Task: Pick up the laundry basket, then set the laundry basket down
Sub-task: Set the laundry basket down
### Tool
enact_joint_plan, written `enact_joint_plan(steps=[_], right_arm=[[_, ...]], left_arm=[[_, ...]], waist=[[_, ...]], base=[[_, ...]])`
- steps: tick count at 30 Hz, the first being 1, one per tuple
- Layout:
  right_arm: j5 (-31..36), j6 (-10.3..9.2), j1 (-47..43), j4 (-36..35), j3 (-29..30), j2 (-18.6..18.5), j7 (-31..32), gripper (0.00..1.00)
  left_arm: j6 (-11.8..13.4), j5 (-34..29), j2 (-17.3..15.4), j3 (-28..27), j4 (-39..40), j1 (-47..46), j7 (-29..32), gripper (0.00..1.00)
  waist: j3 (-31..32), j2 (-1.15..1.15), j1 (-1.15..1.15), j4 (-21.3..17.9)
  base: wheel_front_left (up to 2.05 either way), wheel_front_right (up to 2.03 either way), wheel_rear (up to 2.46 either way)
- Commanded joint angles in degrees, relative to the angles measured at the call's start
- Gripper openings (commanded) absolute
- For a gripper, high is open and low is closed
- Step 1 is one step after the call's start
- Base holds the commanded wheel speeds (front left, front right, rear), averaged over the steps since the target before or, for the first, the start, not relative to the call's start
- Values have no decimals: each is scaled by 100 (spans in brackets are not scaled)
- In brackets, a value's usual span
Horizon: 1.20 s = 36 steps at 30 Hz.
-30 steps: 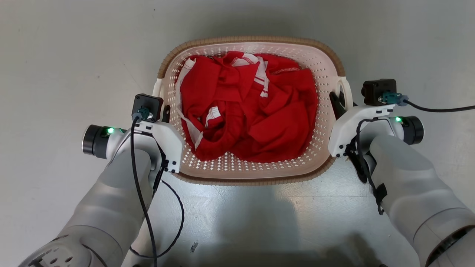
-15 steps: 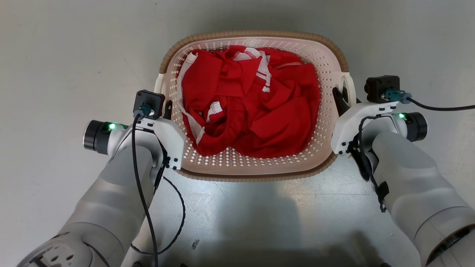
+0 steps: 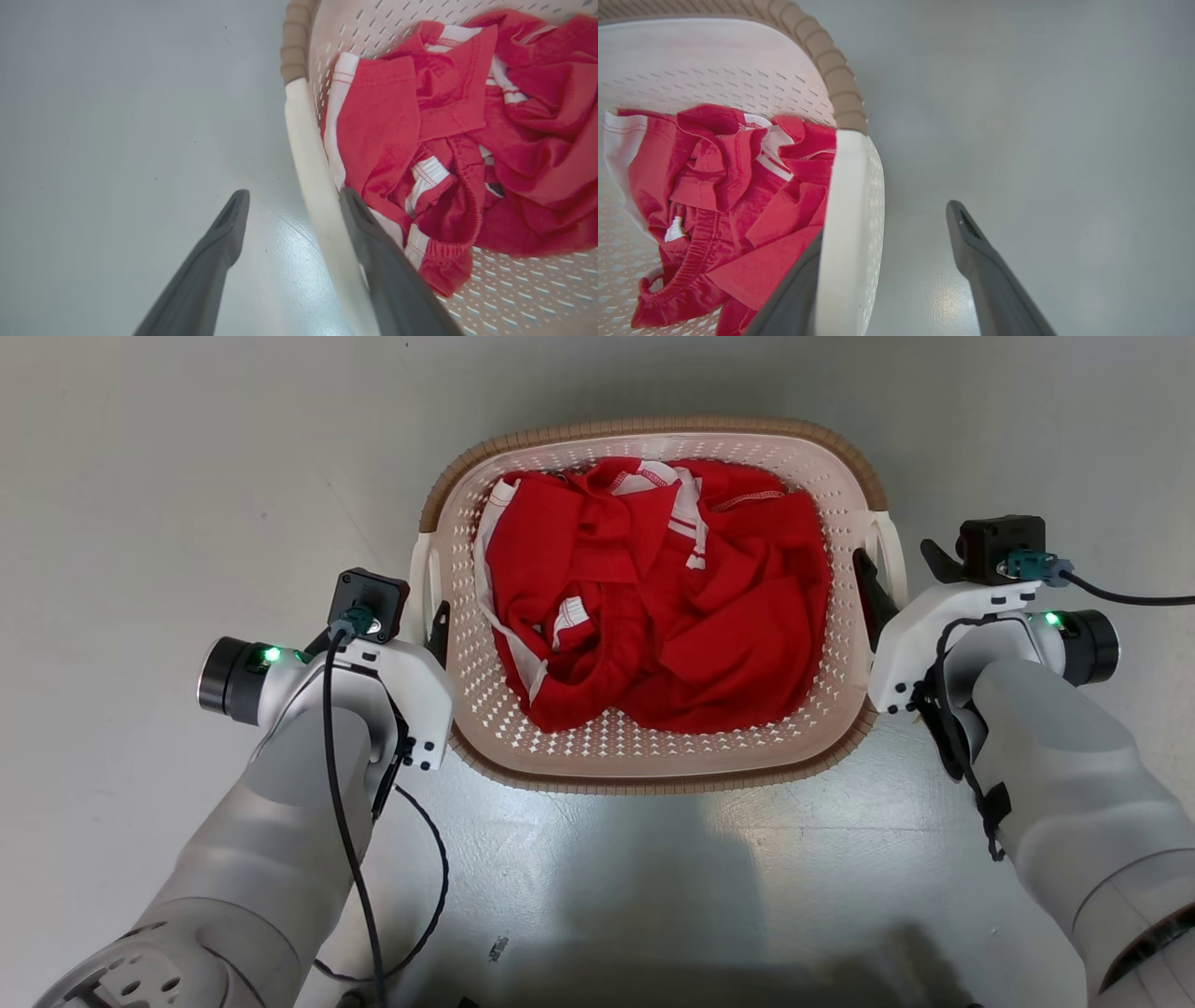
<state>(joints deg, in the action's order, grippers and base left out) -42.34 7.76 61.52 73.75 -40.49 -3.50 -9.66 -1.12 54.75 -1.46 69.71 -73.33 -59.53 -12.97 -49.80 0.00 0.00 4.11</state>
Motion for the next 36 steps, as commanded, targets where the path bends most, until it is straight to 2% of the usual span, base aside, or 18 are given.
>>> enact_joint_plan(steps=[1,9,19,36], right_arm=[[-45,-27,-229,3,-80,62,4,100],[-154,-27,-290,-106,-233,62,24,100],[-296,-27,-406,-297,-462,62,58,100],[-602,-27,-822,-269,-762,62,86,100]], left_arm=[[-20,5,-188,-55,-61,84,-70,100],[-132,78,-158,-92,-33,127,-133,100],[-147,145,-145,-62,52,276,-148,100],[-44,445,-143,-90,78,778,-127,100]], waist=[[7,0,0,5],[70,0,0,6],[280,0,0,-22],[1365,0,0,-139]], base=[[0,0,0],[0,0,0],[0,0,0],[0,0,0]])
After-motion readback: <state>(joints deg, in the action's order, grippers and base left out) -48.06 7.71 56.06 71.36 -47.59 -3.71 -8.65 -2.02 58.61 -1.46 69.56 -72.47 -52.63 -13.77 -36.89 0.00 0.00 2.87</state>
